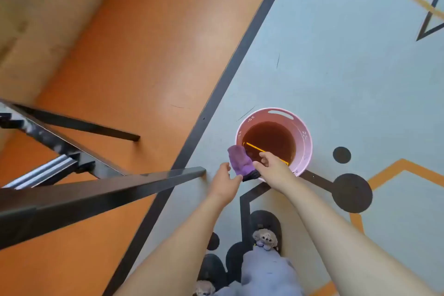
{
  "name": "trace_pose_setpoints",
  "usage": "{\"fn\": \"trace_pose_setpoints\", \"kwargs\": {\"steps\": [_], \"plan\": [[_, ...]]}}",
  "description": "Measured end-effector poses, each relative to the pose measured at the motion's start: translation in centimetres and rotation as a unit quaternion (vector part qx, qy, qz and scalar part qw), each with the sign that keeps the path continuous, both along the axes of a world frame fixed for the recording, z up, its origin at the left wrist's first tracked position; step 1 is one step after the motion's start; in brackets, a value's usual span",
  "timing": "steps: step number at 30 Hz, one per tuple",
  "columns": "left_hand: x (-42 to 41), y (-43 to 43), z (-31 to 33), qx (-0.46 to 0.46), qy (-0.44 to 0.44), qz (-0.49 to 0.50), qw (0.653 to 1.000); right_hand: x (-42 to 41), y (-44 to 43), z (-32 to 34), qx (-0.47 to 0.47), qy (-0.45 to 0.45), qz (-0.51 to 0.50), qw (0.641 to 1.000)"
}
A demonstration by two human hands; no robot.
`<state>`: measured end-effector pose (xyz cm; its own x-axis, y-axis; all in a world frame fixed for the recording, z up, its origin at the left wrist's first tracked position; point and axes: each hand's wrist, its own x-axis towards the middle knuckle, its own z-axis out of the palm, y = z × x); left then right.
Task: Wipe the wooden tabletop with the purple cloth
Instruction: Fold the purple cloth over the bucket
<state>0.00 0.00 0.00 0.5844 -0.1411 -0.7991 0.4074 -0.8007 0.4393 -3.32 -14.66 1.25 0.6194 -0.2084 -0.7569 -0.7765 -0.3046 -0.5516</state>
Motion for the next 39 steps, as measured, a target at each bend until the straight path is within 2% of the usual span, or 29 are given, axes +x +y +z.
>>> {"fn": "trace_pose_setpoints", "kwargs": {"steps": [3,6,10,16,22,26,30,34,39], "plan": [[0.9,-0.8,-2.6,-0.02,0.021,0.086,0.996,0.9,0.2,-3.6,0.037,0.026,0.003,0.999],[1.8,-1.1,-4.5,-0.061,0.011,0.102,0.993,1.8,0.3,-6.4,0.093,0.059,-0.009,0.994],[2.8,-0.8,-6.4,-0.111,0.075,0.156,0.979,2.1,-0.1,-8.7,0.144,0.075,-0.027,0.986],[1.8,0.7,-3.9,-0.132,0.088,0.222,0.962,1.2,-0.7,-5.8,0.171,0.001,-0.208,0.963],[-0.1,0.7,5.2,-0.202,0.045,0.247,0.947,-0.8,-0.9,3.3,0.184,-0.062,-0.272,0.943],[-1.5,0.7,14.3,-0.218,-0.04,0.219,0.95,-3.5,-1.2,12.7,0.209,-0.121,-0.308,0.92],[-4.1,-0.1,24.9,-0.189,-0.126,0.15,0.962,-7.3,-1.2,23.0,0.197,-0.17,-0.328,0.908],[-7.0,0.7,34.4,-0.223,-0.17,0.066,0.958,-11.0,-0.5,32.6,0.115,-0.209,-0.263,0.935],[-8.7,4.7,44.4,-0.206,-0.23,-0.024,0.951,-13.3,2.7,42.5,0.044,-0.212,-0.156,0.964]]}}
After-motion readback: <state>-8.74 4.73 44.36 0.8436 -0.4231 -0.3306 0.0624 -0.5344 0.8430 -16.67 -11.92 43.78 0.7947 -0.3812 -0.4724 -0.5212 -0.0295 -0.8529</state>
